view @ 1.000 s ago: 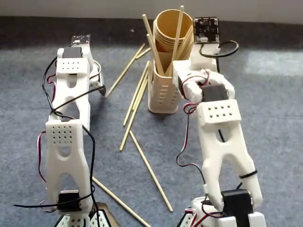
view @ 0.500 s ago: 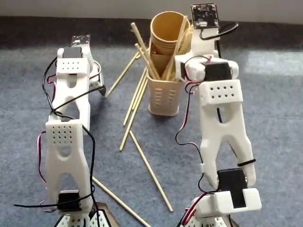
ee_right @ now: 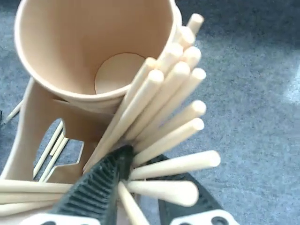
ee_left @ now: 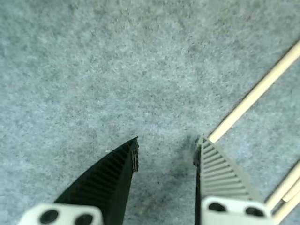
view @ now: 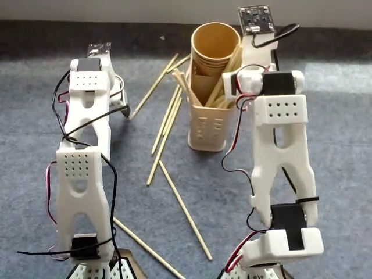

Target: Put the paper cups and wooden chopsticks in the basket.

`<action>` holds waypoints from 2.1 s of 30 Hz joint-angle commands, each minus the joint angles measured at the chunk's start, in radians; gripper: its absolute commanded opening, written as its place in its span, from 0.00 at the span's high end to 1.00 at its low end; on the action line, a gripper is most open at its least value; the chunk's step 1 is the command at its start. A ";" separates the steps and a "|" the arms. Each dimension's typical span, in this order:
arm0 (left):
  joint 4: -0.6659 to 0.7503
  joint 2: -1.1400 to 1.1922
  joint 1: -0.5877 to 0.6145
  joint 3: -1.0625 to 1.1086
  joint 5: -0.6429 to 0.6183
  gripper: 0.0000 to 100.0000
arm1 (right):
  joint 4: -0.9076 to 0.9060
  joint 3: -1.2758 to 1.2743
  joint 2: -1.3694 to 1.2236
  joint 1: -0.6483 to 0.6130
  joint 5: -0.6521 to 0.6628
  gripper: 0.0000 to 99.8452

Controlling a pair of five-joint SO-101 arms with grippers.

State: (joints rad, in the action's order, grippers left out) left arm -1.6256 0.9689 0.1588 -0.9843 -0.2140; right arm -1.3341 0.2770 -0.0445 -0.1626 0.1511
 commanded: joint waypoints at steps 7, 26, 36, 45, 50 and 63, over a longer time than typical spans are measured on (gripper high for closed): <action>0.006 -0.013 0.004 -0.027 0.006 0.78 | -0.193 0.107 0.001 0.091 0.100 0.99; 0.000 -0.013 0.004 -0.027 0.005 0.78 | -0.358 0.357 -0.008 0.189 0.144 0.99; 0.000 -0.013 0.005 -0.027 0.005 0.78 | -0.280 0.432 -0.005 0.191 0.083 0.78; 0.002 -0.013 0.004 -0.027 0.006 0.78 | -0.269 0.395 -0.002 0.188 0.095 0.73; 0.006 -0.013 -0.002 -0.027 0.008 0.78 | -0.240 0.509 0.001 0.219 0.091 0.73; 0.014 -0.021 -0.031 -0.036 0.008 0.78 | -0.435 1.023 0.030 0.360 0.009 0.73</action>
State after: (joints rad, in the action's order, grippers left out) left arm -1.6226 0.9689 0.1527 -0.9843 -0.2140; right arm -1.7423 1.2942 -0.0522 0.1412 0.1880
